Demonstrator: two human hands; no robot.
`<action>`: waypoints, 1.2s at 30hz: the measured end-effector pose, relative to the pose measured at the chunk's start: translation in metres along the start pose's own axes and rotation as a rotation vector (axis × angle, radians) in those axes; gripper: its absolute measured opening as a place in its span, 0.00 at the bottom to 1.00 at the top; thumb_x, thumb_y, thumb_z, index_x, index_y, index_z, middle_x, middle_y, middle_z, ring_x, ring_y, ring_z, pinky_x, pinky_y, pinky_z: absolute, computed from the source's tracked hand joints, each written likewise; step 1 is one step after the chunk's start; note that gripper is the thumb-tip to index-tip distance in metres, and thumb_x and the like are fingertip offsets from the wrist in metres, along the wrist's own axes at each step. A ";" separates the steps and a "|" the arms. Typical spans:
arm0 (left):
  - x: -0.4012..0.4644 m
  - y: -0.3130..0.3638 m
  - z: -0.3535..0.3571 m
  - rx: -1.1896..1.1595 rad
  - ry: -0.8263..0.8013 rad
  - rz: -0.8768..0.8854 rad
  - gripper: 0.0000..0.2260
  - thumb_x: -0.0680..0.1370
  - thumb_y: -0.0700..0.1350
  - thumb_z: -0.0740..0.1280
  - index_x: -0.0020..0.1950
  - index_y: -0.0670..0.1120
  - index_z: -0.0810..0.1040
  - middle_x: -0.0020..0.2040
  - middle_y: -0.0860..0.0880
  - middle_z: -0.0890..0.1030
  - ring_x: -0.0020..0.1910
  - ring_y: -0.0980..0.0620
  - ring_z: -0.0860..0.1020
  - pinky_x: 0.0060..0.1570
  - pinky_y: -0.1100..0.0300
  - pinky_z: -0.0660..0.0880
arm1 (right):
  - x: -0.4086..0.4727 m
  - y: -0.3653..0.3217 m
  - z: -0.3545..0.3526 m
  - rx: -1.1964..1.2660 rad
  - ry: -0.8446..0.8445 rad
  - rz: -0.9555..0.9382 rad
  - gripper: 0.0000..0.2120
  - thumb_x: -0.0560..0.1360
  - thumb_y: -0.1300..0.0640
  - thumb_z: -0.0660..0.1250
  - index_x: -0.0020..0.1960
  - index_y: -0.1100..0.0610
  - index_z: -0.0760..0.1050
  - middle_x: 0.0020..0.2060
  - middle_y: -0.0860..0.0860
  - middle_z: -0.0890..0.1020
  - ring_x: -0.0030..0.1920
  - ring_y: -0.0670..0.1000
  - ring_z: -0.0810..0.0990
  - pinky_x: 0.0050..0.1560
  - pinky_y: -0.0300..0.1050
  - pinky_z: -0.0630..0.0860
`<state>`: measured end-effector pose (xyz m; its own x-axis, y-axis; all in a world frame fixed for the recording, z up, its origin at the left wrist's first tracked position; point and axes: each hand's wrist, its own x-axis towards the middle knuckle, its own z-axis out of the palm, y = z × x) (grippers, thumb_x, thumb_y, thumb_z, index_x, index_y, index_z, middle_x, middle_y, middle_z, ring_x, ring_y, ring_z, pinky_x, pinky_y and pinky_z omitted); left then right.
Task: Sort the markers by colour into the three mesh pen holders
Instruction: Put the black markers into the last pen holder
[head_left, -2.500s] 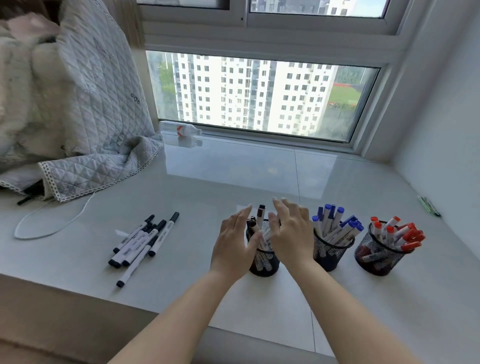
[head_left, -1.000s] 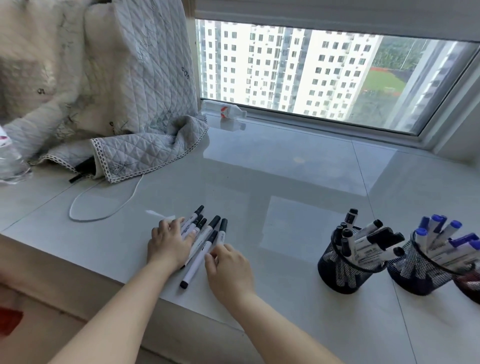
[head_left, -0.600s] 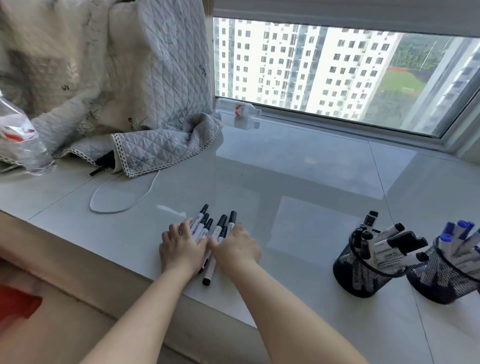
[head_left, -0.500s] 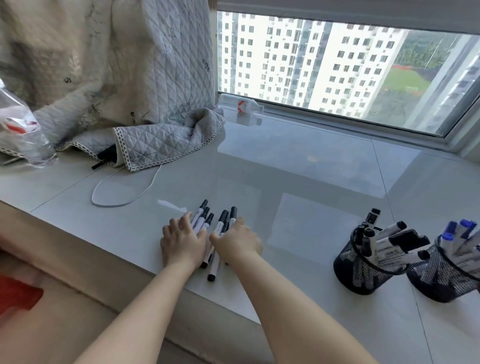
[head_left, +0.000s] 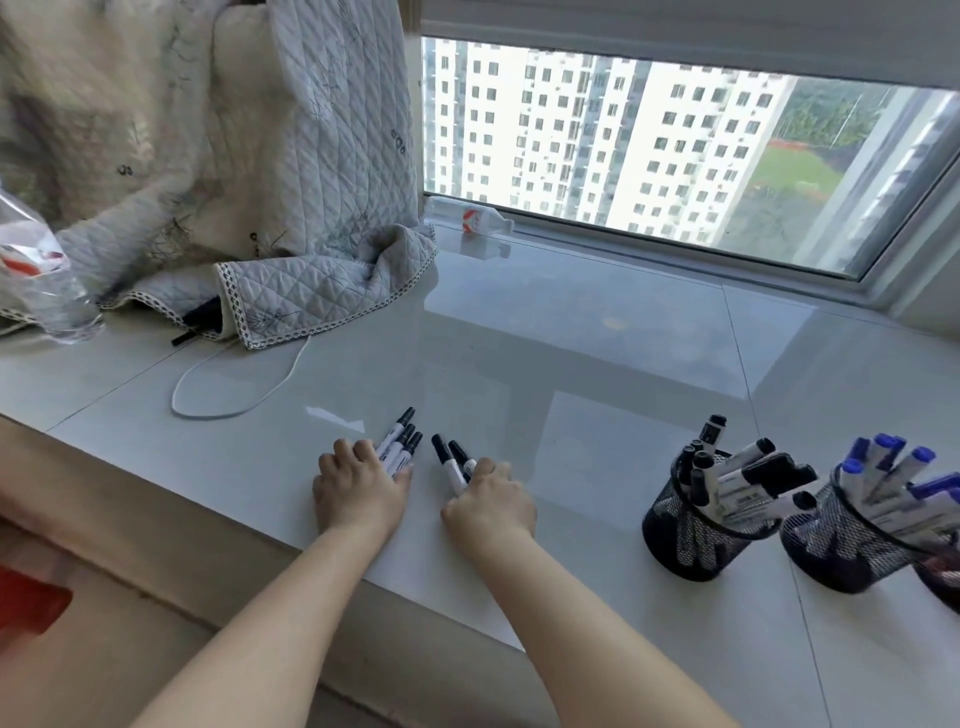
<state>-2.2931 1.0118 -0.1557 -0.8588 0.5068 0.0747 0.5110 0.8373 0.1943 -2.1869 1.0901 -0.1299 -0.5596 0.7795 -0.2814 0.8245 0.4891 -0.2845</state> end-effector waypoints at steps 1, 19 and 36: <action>-0.002 0.001 0.000 0.019 0.001 0.011 0.27 0.76 0.62 0.57 0.62 0.40 0.66 0.60 0.41 0.69 0.59 0.43 0.68 0.54 0.53 0.69 | -0.002 0.007 -0.001 -0.012 0.011 -0.019 0.18 0.76 0.56 0.56 0.64 0.59 0.61 0.59 0.57 0.69 0.60 0.59 0.71 0.48 0.49 0.71; -0.070 0.065 -0.031 -0.018 -0.317 0.064 0.12 0.76 0.48 0.62 0.54 0.41 0.71 0.52 0.43 0.77 0.51 0.43 0.76 0.44 0.59 0.71 | -0.075 0.108 -0.048 0.115 -0.020 0.013 0.04 0.70 0.62 0.60 0.44 0.55 0.68 0.40 0.51 0.73 0.43 0.55 0.76 0.36 0.42 0.68; -0.109 0.213 -0.092 -1.154 -0.161 0.175 0.12 0.74 0.50 0.67 0.34 0.46 0.72 0.26 0.51 0.76 0.22 0.58 0.74 0.32 0.59 0.72 | -0.073 0.194 -0.180 1.049 0.655 -0.224 0.12 0.76 0.56 0.64 0.42 0.63 0.79 0.23 0.38 0.77 0.24 0.36 0.74 0.26 0.26 0.67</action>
<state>-2.0937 1.1155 -0.0323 -0.7240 0.6852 0.0799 0.2155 0.1146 0.9698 -1.9709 1.1989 0.0005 -0.2837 0.9145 0.2886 0.0855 0.3238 -0.9422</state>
